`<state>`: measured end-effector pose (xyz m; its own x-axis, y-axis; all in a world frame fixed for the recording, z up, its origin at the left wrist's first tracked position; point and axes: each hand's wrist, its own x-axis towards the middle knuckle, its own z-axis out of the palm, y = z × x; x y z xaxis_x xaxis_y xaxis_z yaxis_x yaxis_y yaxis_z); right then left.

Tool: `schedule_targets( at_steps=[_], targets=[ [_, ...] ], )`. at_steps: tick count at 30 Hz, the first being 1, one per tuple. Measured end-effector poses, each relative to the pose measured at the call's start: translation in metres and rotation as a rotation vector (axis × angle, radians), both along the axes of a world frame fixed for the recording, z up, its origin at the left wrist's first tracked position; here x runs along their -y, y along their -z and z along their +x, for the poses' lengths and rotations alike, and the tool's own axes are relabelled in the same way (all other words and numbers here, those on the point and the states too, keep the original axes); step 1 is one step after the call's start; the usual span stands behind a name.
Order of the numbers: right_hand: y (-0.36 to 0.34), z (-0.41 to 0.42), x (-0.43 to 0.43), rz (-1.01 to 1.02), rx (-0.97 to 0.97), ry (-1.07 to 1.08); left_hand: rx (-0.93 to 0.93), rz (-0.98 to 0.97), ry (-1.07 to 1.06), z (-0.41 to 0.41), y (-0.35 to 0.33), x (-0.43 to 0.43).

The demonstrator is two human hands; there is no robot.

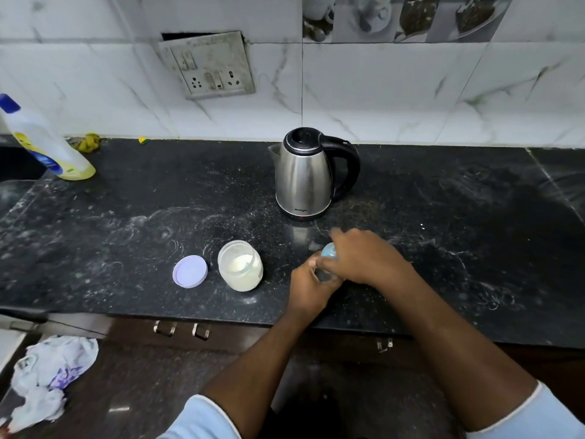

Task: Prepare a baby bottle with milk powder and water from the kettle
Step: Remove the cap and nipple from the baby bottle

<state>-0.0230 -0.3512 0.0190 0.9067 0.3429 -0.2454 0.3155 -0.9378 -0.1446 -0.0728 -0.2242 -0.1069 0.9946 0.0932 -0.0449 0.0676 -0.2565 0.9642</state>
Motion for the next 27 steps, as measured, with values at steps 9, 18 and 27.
schedule_targets(
  at_steps=[9,18,27],
  targets=[
    [-0.015,0.007,0.018,0.098,-0.032,-0.274,0.021,-0.019,-0.013,0.003,0.006,0.003],
    [0.032,-0.007,0.085,1.308,0.028,0.352,0.008,0.034,-0.020,0.003,0.009,0.001],
    [0.111,-0.013,0.092,1.066,0.117,0.566,-0.059,0.007,-0.051,0.003,0.013,0.002]
  ],
)
